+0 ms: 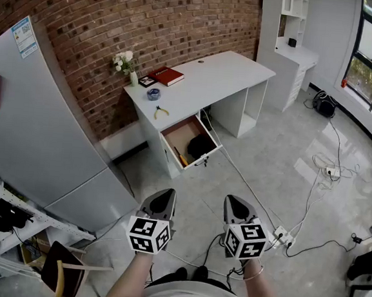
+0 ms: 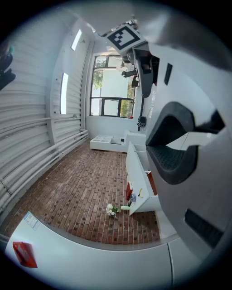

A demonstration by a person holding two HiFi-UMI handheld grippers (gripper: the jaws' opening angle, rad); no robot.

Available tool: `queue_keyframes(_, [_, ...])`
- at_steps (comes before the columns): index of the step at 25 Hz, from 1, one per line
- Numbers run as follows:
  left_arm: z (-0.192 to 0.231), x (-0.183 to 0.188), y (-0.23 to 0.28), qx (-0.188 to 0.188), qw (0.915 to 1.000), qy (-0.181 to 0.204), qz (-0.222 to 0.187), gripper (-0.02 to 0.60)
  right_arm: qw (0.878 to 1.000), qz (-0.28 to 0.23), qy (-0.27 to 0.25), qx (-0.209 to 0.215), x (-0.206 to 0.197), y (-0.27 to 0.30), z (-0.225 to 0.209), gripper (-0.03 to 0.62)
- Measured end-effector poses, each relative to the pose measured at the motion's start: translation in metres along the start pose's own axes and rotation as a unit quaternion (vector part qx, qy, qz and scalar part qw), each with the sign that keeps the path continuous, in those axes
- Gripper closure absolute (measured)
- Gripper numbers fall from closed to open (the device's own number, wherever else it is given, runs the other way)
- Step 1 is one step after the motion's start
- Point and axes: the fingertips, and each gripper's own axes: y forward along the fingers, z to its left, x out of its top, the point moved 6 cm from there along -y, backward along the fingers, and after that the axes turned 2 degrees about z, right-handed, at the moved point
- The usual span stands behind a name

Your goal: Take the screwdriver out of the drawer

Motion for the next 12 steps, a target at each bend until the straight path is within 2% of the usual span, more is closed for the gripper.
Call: queue_keyframes(12, [-0.011, -0.003, 0.007, 0.030, 0.9995, -0.008, -0.005, 0.588, 0.999, -0.033, -0.006, 0.024, 0.008, -0.009, -0.008, 0.591])
